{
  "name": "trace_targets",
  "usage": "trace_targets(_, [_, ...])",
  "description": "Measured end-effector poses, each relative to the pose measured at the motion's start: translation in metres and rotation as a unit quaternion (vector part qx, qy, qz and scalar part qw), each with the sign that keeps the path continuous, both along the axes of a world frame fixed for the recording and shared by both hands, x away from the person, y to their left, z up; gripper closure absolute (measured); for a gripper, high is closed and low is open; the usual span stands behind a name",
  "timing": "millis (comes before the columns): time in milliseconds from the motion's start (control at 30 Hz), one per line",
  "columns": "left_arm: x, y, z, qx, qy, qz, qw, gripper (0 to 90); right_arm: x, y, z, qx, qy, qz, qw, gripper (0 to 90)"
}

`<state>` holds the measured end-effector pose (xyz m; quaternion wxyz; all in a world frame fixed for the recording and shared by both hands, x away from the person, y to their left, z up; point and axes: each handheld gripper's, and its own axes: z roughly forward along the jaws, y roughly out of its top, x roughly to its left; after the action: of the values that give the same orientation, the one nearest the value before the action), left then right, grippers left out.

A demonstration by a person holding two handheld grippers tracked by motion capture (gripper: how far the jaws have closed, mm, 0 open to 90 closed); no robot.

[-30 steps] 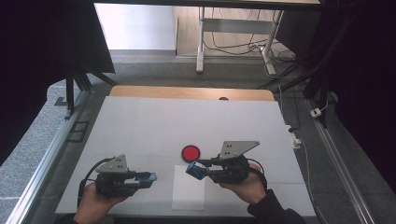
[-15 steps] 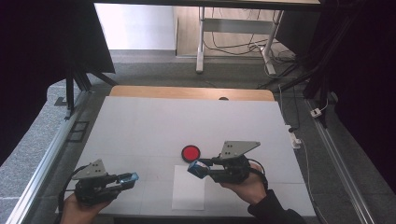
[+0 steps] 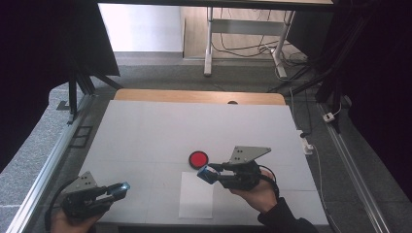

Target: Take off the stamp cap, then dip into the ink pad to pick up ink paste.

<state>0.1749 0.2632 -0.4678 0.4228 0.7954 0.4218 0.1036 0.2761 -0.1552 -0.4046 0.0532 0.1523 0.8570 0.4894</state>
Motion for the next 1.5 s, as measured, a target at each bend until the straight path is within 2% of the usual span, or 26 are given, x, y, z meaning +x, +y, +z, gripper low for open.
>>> trace_targets(133, [-0.001, 0.000, -0.002, 0.018, 0.001, 0.002, 0.9998, 68.1, 0.001, 0.000, -0.001, -0.001, 0.001, -0.005, 1.0000, 71.1])
trace_targets(267, [0.000, 0.000, -0.006, 0.024, 0.017, 0.003, 0.9996, 68.0, 0.002, -0.001, -0.003, -0.004, 0.002, -0.009, 0.9999, 71.1])
trace_targets(633, [0.000, 0.000, -0.007, 0.020, 0.024, 0.000, 0.9995, 68.0, 0.003, -0.001, -0.005, -0.007, 0.006, -0.012, 0.9999, 71.1])
trace_targets(933, [0.000, 0.001, -0.006, 0.015, 0.022, 0.000, 0.9996, 68.0, 0.007, 0.001, -0.005, -0.010, 0.007, -0.020, 0.9997, 71.1])
trace_targets(1033, [0.001, 0.002, -0.007, 0.010, 0.025, -0.003, 0.9996, 68.1, 0.011, 0.004, -0.006, -0.015, 0.005, -0.024, 0.9996, 71.0])
trace_targets(1200, [-0.001, 0.003, -0.007, 0.003, 0.020, -0.003, 0.9998, 68.1, 0.018, 0.008, -0.008, -0.023, 0.006, -0.029, 0.9993, 71.1])
trace_targets(1500, [-0.002, 0.002, -0.006, 0.009, 0.015, -0.007, 0.9998, 68.1, 0.036, 0.018, -0.011, -0.036, 0.005, -0.051, 0.9981, 71.1])
